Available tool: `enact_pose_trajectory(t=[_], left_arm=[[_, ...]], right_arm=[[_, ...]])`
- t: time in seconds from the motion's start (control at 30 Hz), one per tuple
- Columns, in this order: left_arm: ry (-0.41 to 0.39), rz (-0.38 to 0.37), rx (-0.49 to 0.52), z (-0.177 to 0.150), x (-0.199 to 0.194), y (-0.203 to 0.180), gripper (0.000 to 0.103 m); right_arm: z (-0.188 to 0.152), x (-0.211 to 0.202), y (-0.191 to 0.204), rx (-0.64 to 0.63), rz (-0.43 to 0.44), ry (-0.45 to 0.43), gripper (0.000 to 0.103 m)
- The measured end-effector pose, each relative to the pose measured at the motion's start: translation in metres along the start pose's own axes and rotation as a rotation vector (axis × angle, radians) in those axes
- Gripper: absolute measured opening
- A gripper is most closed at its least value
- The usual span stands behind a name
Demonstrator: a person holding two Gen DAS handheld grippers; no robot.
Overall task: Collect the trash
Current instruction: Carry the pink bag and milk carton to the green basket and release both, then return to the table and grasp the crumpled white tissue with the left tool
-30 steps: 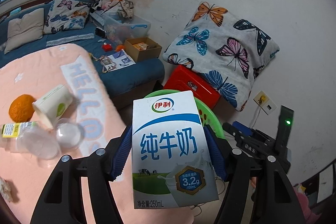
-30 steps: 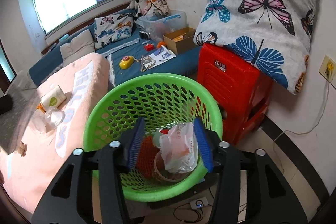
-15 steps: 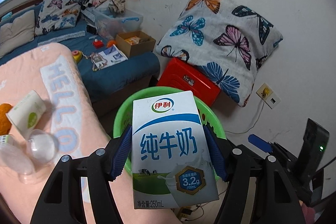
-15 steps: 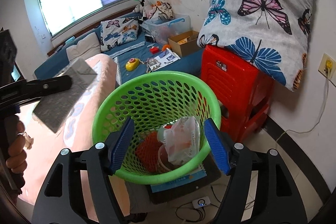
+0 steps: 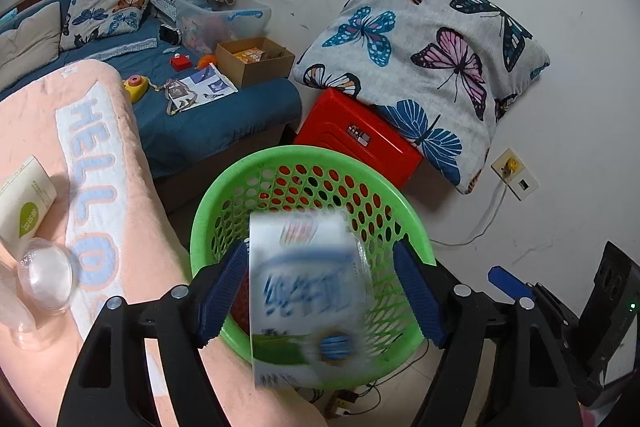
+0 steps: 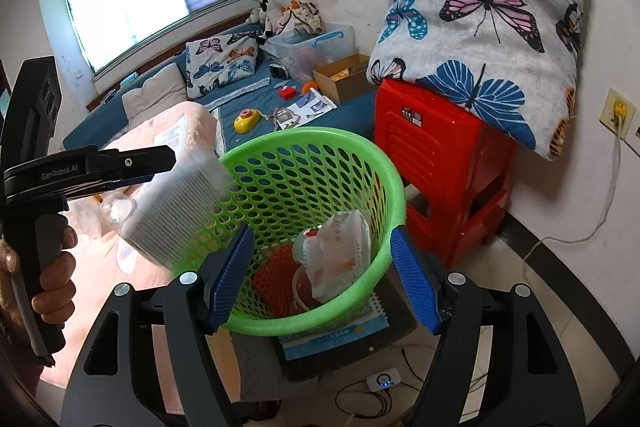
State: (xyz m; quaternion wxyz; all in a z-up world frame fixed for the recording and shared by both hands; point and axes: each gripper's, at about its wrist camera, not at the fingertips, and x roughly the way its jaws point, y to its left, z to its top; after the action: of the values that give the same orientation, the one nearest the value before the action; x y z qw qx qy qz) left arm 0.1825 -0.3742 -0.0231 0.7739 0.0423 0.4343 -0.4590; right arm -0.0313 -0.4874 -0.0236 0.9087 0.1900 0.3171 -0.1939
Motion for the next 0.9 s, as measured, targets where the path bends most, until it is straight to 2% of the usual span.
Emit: enact_pose_trajectory(t=[0.17,0.6,0.9], left_arm=[[-0.006,-0.002,0.0,-0.005,-0.009,0.003,0.073],[-0.087,0.09,0.006,-0.028,-0.07,0.022,0.073],[-0.135,0.214,-0.036,-0.052,-0.118,0.056,0.073]], right_arm=[[-0.002,-0.002,0.003,-0.001,0.004,-0.001,0.071],[0.001,-0.01,0.044,-0.062,0.065,-0.015,0.071],[0.004,-0.013,0.089,-0.137,0.127,-0.023,0.073]])
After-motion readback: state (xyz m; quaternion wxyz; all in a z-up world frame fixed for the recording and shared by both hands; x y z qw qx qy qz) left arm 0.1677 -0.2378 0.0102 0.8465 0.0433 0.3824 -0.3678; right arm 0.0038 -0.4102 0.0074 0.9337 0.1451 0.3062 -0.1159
